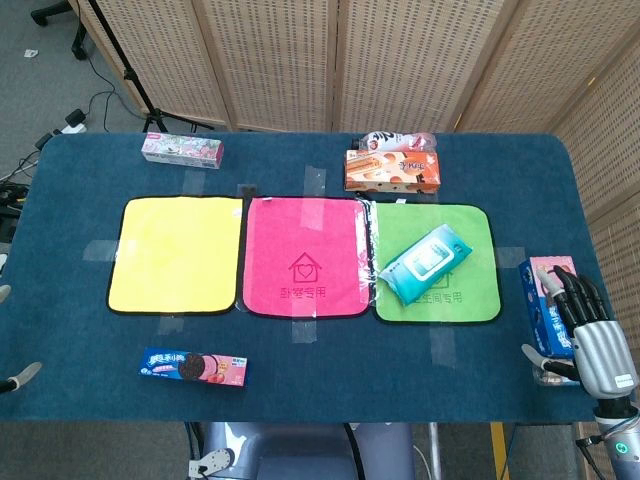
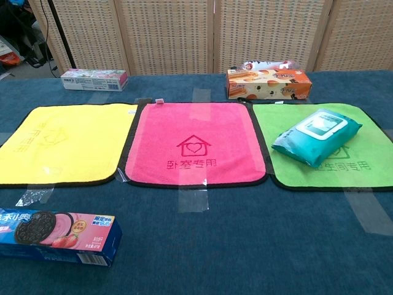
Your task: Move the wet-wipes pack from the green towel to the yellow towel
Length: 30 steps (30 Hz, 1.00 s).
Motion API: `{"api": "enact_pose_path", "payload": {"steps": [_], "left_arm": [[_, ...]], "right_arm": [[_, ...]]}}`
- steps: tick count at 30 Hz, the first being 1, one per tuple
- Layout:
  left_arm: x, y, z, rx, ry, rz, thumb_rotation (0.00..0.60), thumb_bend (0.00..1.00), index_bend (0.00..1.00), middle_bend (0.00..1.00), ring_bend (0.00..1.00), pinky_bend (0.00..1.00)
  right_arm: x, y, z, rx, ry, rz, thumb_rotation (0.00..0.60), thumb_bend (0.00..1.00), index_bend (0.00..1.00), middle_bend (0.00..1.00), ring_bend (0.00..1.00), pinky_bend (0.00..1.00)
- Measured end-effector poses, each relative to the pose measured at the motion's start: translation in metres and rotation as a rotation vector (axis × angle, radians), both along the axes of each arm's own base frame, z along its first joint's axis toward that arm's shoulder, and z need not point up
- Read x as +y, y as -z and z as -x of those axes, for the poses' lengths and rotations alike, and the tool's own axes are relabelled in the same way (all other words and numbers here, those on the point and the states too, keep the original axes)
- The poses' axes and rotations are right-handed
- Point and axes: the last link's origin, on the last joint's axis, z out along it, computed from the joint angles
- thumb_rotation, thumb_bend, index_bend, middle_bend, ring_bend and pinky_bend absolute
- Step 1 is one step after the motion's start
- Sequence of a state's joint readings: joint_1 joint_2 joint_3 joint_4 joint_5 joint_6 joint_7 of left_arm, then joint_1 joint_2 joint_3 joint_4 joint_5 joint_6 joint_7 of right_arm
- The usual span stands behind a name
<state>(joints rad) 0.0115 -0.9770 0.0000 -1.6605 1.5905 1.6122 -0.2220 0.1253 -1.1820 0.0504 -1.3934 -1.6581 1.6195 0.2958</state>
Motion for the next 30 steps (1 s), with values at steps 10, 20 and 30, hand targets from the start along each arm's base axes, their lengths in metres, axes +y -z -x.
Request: {"api": "enact_pose_path", "payload": {"steps": [10, 20, 30], "left_arm": [[0.002, 0.002, 0.0, 0.006, -0.005, 0.009, 0.6, 0.0, 0.0, 0.0, 0.0, 0.0], [0.008, 0.001, -0.002, 0.0, -0.01, 0.008, 0.6, 0.0, 0.0, 0.0, 0.0, 0.0], [0.008, 0.001, -0.008, -0.009, -0.005, 0.007, 0.6, 0.0, 0.0, 0.0, 0.0, 0.0]], "right_arm": [[0.0, 0.0, -0.002, -0.056, -0.011, -0.044, 0.6, 0.35, 0.0, 0.0, 0.0, 0.0], [-0.026, 0.024, -0.022, -0.128, -0.008, -0.244, 0.6, 0.99, 0.0, 0.0, 0.0, 0.0], [-0.069, 0.055, -0.055, -0.305, 0.142, -0.535, 0.6, 1.0, 0.0, 0.0, 0.0, 0.0]]}}
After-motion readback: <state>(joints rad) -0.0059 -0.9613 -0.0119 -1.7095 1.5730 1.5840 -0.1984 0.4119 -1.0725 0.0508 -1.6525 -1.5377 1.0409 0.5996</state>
